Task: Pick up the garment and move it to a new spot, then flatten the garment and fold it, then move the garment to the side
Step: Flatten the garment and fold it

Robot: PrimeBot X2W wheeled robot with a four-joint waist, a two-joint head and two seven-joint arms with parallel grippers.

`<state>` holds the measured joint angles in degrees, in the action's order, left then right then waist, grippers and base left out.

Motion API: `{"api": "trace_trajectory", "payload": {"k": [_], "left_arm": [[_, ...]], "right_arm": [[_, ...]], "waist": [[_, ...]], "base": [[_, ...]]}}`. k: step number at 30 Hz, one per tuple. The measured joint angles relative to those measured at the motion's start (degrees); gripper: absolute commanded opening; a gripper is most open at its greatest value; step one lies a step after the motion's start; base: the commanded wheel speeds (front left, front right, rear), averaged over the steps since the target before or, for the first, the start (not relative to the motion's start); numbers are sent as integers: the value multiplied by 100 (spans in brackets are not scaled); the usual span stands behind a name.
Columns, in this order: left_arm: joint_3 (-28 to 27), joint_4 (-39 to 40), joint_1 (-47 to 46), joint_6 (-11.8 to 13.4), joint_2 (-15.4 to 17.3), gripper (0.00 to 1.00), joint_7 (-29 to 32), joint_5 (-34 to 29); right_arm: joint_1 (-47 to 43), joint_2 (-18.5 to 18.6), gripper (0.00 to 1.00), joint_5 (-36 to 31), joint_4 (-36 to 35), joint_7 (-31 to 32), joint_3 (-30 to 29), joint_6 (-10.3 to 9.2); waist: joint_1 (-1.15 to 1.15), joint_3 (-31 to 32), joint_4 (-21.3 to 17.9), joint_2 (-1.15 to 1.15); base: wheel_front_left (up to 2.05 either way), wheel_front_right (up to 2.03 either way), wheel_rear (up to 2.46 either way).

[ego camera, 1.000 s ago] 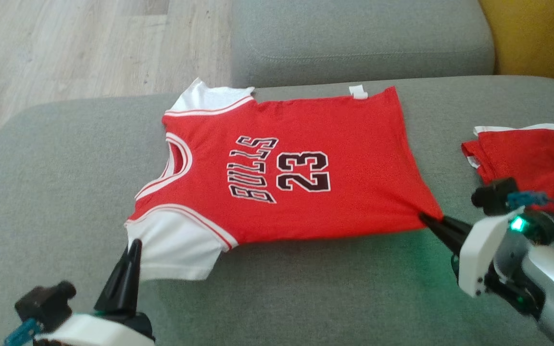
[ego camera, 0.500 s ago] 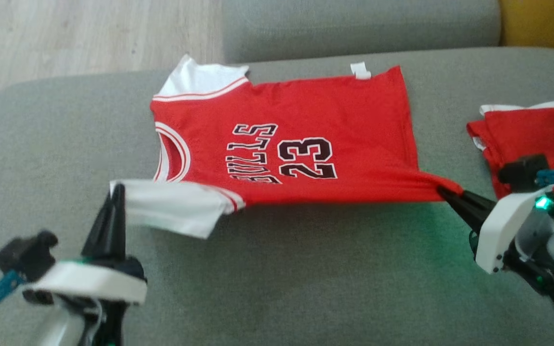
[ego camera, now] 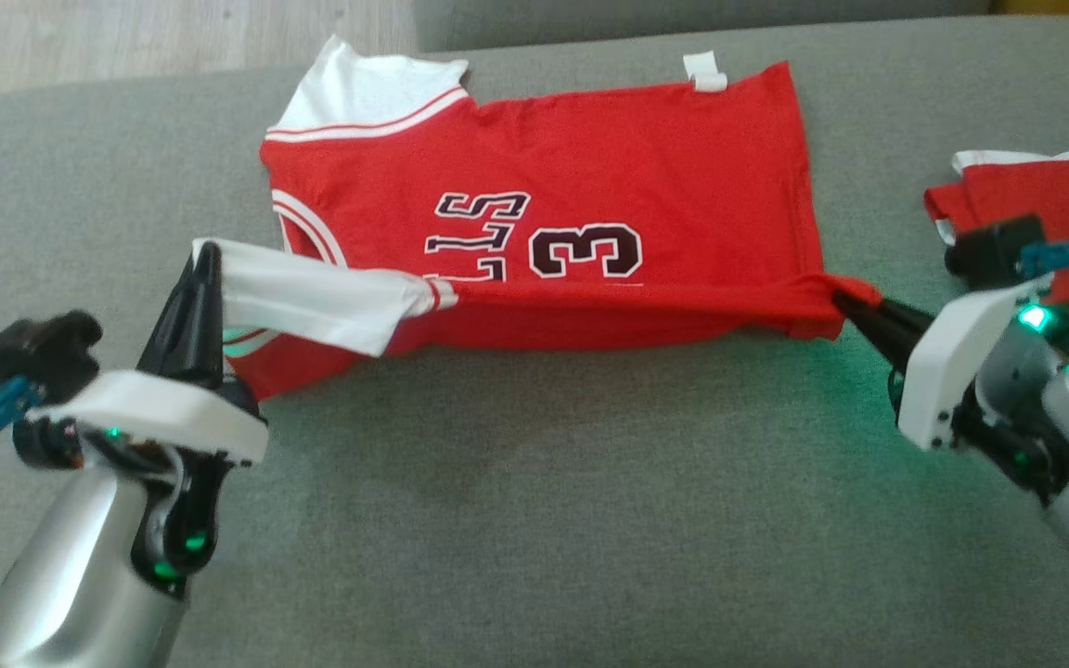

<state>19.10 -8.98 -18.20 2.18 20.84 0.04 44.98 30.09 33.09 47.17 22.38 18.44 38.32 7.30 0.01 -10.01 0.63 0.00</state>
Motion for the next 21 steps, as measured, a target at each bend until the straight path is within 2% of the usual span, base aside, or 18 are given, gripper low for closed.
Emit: {"api": "trace_trajectory", "payload": {"k": [13, 14, 15, 16, 17, 21], "left_arm": [[565, -1290, -1120, -119, 5, 0, 391, -614], [611, -1411, -1213, -119, 8, 0, 401, -670], [662, -1518, -1304, -118, 0, 0, 400, -722], [693, -1628, -1395, -118, -13, 32, 385, -783], [704, -1745, -1502, -116, -43, 100, 315, -854], [570, -2140, -2033, -25, -309, 100, -411, -926]], "right_arm": [[748, -66, 0, -86, 586, 253, 360, 0], [817, -93, 27, -87, 648, 252, 396, 0], [884, -132, 100, -89, 728, 249, 401, 0], [964, -169, 100, -92, 820, 244, 412, 0], [1043, -196, 100, -118, 911, 189, 409, 0], [1419, -331, 100, -214, 1392, -303, 149, 0]], "waist": [[0, -447, 58, 0], [0, -476, 55, 0], [-1, -504, 54, 0], [0, -532, 53, 0], [0, -560, 54, 0], [0, -623, 61, 0]], "base": [[0, 0, 0], [0, 0, 0], [0, 0, 0], [0, 0, 0], [0, 0, 0], [0, 0, 0]]}}
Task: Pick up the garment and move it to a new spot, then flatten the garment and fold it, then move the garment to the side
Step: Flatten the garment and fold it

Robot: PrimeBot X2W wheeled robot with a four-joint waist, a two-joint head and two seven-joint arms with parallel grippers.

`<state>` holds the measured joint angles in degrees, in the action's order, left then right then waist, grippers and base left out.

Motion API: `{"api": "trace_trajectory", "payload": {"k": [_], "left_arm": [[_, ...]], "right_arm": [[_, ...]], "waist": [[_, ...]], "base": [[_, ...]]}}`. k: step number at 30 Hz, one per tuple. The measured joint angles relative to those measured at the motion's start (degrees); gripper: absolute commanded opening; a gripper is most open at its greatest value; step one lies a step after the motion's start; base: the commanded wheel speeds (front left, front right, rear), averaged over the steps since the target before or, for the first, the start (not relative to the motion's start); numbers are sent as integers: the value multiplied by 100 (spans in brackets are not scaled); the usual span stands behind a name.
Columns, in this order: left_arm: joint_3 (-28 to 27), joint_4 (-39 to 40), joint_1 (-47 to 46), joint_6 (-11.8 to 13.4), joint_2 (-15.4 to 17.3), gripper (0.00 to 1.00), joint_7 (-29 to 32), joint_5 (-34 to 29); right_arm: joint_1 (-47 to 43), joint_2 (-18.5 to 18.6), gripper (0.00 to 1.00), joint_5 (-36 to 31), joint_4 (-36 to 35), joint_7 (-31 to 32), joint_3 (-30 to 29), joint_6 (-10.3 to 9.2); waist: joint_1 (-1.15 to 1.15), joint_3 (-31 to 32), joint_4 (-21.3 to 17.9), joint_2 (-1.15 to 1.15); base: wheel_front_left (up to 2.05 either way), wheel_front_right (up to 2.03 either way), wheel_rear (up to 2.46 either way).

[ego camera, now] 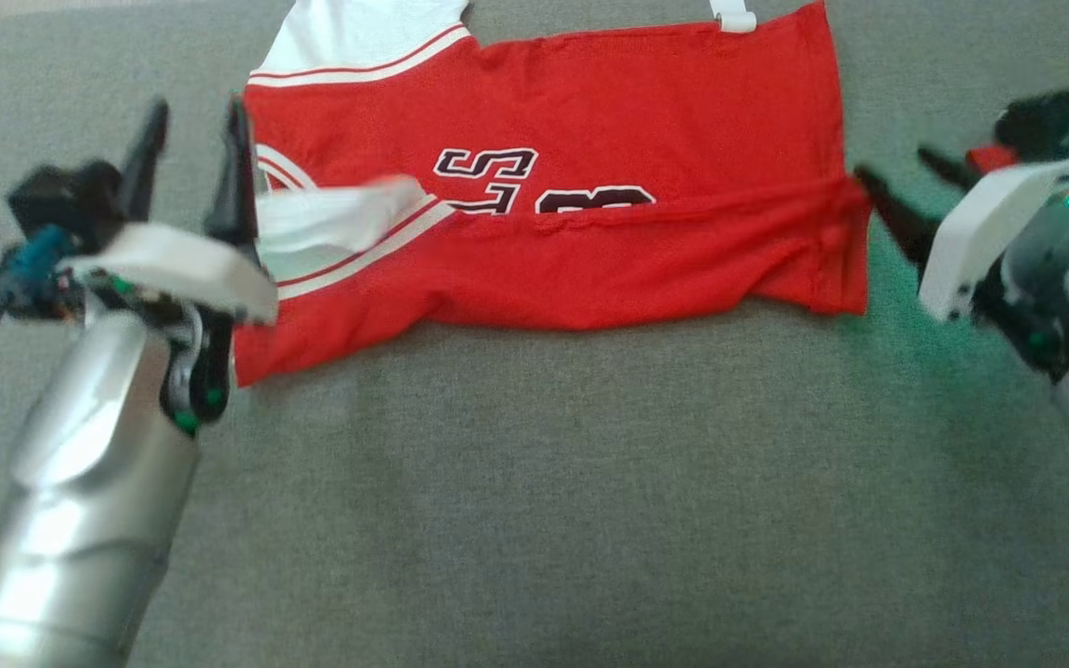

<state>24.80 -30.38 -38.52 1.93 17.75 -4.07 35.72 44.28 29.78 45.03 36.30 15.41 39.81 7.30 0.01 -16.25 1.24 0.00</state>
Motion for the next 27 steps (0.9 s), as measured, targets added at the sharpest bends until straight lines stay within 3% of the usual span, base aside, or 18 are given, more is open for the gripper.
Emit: {"api": "trace_trajectory", "payload": {"k": [5, 8, 12, 17, 21, 27], "left_arm": [[-359, -196, -448, -43, -277, 100, -926, 11], [-516, -67, -399, -147, -366, 100, -1037, -45], [-911, 791, 98, -249, -539, 100, -1065, -510], [-1327, 1567, 1274, -355, -970, 100, -1065, -1053], [-1605, 1788, 2270, -448, -1299, 100, -1063, -1461], [-1894, 1817, 2932, -546, -1484, 100, -1063, -1564]], "right_arm": [[269, -248, 100, -187, 347, -1018, -397, 0], [263, -420, 100, -324, 468, -1779, -703, 0], [163, -692, 100, -742, 492, -2728, -1109, 0], [-560, -1139, 100, -1585, 333, -2978, -1959, 0], [-1858, -1760, 100, -2670, -361, -2978, -2909, 0], [-3062, -2393, 100, -3495, -780, -2978, -3412, 0]], "waist": [[-1, 76, -28, 0], [-2, 190, -47, 0], [-2, 390, -82, 0], [-2, 687, -115, 0], [-3, 969, -126, 0], [-3, 1200, -154, 0]], "base": [[0, 0, 0], [0, 0, 0], [0, 0, 0], [0, 0, 0], [0, 0, 0], [0, 0, 0]]}}
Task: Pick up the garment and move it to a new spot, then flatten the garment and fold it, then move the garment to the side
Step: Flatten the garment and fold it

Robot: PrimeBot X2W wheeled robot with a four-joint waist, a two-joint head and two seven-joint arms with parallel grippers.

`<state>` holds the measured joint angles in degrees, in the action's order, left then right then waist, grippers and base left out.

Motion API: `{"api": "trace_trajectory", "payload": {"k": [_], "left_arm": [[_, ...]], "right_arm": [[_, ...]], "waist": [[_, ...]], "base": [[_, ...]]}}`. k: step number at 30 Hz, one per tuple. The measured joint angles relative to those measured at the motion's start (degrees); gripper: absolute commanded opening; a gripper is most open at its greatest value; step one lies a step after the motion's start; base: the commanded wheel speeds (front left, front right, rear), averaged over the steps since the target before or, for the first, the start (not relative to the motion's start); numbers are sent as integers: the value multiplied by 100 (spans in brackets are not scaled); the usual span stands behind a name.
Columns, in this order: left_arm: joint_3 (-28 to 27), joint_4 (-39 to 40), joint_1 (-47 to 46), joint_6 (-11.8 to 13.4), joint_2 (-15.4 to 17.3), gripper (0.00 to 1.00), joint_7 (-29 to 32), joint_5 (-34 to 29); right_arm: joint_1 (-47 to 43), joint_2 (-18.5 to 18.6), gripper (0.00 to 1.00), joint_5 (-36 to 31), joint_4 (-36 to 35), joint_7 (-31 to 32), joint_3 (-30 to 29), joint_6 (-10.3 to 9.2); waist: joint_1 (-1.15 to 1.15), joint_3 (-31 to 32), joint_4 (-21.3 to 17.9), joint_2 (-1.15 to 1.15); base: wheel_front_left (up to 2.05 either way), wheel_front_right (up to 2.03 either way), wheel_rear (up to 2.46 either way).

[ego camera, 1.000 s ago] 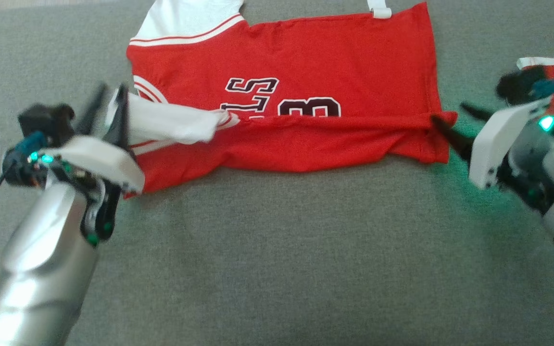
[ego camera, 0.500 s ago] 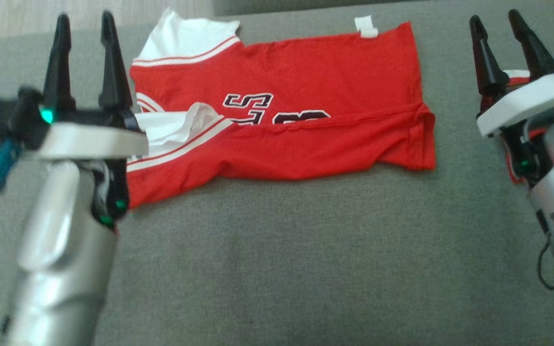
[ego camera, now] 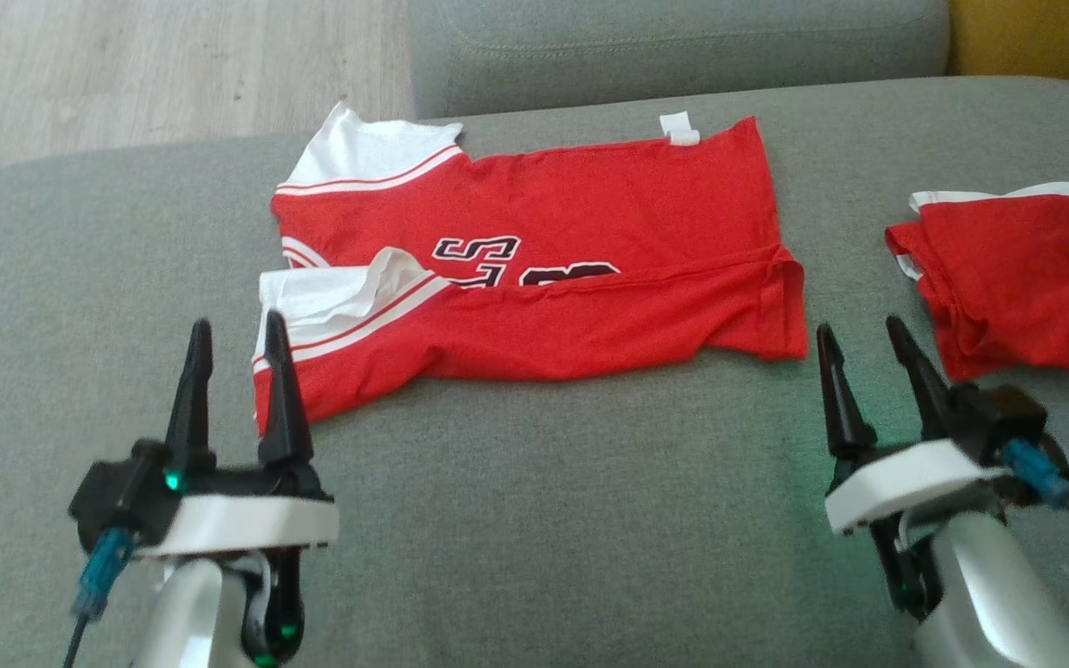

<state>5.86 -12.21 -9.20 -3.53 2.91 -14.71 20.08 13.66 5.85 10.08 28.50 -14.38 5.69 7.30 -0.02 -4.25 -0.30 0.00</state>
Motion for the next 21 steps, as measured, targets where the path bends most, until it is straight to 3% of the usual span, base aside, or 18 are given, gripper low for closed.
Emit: {"api": "trace_trajectory", "payload": {"k": [10, 21], "left_arm": [[-15, -445, 126, 21, -14, 100, 0, -185], [-34, -2216, -639, 542, 41, 100, 400, -297]], "right_arm": [[-147, -171, 100, -253, -274, 0, -183, 0], [-113, -203, 100, -252, -441, 19, -56, 0]], "waist": [[1, 4, -68, 0], [2, -278, -259, 0]], "base": [[0, 0, 0], [0, 0, 0]]}}
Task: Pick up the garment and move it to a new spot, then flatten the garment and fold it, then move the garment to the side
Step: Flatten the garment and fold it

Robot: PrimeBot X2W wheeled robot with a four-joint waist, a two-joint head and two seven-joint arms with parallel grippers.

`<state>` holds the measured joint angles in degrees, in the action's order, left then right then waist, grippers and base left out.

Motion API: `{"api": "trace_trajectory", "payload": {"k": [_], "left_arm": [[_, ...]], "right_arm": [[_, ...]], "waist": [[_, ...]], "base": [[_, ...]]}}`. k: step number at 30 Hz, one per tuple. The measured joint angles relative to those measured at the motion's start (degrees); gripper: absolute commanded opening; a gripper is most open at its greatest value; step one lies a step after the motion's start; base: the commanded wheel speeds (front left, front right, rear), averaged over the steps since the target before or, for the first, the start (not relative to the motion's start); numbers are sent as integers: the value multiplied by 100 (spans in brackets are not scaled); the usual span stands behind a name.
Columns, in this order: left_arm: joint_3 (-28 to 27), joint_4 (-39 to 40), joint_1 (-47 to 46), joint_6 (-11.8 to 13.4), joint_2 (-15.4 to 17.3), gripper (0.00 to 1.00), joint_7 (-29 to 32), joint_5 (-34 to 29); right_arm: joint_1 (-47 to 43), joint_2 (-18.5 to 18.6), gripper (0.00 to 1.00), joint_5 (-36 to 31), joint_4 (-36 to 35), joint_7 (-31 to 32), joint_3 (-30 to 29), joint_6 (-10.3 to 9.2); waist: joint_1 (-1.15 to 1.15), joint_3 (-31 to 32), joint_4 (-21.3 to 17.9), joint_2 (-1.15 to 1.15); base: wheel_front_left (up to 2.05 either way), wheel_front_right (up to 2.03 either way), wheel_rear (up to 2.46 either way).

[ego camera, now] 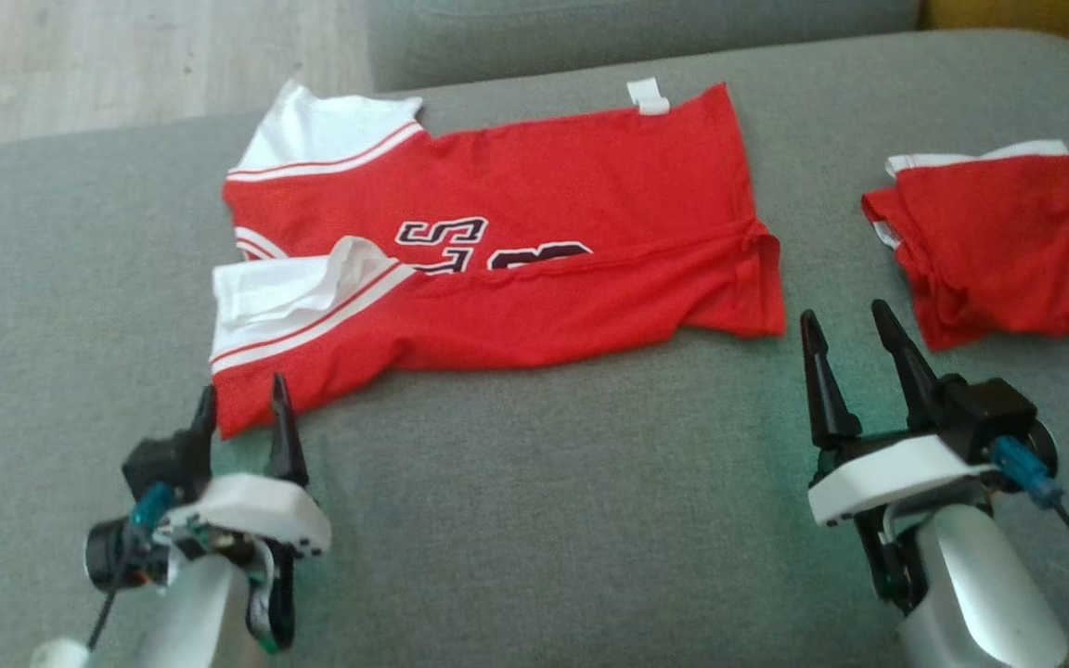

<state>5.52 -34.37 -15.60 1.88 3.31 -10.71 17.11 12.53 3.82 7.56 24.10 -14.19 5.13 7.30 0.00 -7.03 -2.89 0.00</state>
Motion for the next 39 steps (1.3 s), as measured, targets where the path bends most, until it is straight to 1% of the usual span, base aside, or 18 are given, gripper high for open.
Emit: {"api": "trace_trajectory", "payload": {"k": [5, 6, 10, 12, 16, 19, 20, 21, 24, 28, 33, 34, 39], "left_arm": [[-135, -620, -460, 221, 127, 100, 189, 3], [-205, -817, -555, 316, 183, 100, 190, 3], [-236, -1096, -651, 374, 243, 100, 214, 42], [-218, -1239, -685, 354, 257, 100, 287, 49], [-112, -1467, -857, 104, 294, 100, 612, 49], [8, -1575, -1024, -29, 330, 100, 853, 49], [12, -1590, -1054, -81, 335, 17, 939, 51], [16, -1606, -1088, -124, 345, 0, 1001, 59], [26, -1611, -1148, -145, 348, 0, 1020, 67], [15, -1526, -1130, -127, 330, 0, 682, 124], [35, -1087, -1146, -149, 331, 0, 21, 118], [54, -995, -1151, -191, 331, 0, -49, 103], [202, -626, -1157, -241, 327, 0, -204, 32]], "right_arm": [[186, -19, 100, 11, -78, 7, 90, 0], [235, -21, 100, 70, -107, 7, 103, 0], [238, -25, 100, 101, -109, 7, 124, 0], [239, -25, 100, 102, -109, 8, 125, 0], [240, -30, 100, 131, -109, 7, 123, 0], [252, -32, 100, 145, -109, 8, 120, 0], [263, -32, 100, 145, -109, 8, 119, 0], [283, -33, 100, 145, -109, 9, 120, 0], [385, -33, 100, 143, -101, 83, 131, 0], [489, -37, 100, 73, -10, 298, 79, 0], [650, -42, 100, 62, 380, 784, -196, 0], [702, -42, 100, 97, 482, 879, -216, 0], [1022, -43, 100, 486, 1015, 1311, -218, 0]], "waist": [[0, -173, -151, 0], [1, -236, -202, 0], [0, -300, -260, 0], [0, -325, -282, 0], [0, -348, -290, 0], [0, -359, -291, 0], [0, -360, -288, 0], [-1, -362, -281, 0], [0, -368, -254, 0], [0, -377, -186, 0], [0, -392, -57, 0], [0, -394, -29, 0], [0, -428, 100, 0]], "base": [[0, 0, 0], [0, 0, 0], [0, 0, 0], [0, 0, 0], [0, 0, 0], [0, 0, 0], [0, 0, 0], [0, 0, 0], [0, 0, 0], [0, 0, 0], [0, 0, 0], [0, 0, 0], [0, 0, 0]]}}
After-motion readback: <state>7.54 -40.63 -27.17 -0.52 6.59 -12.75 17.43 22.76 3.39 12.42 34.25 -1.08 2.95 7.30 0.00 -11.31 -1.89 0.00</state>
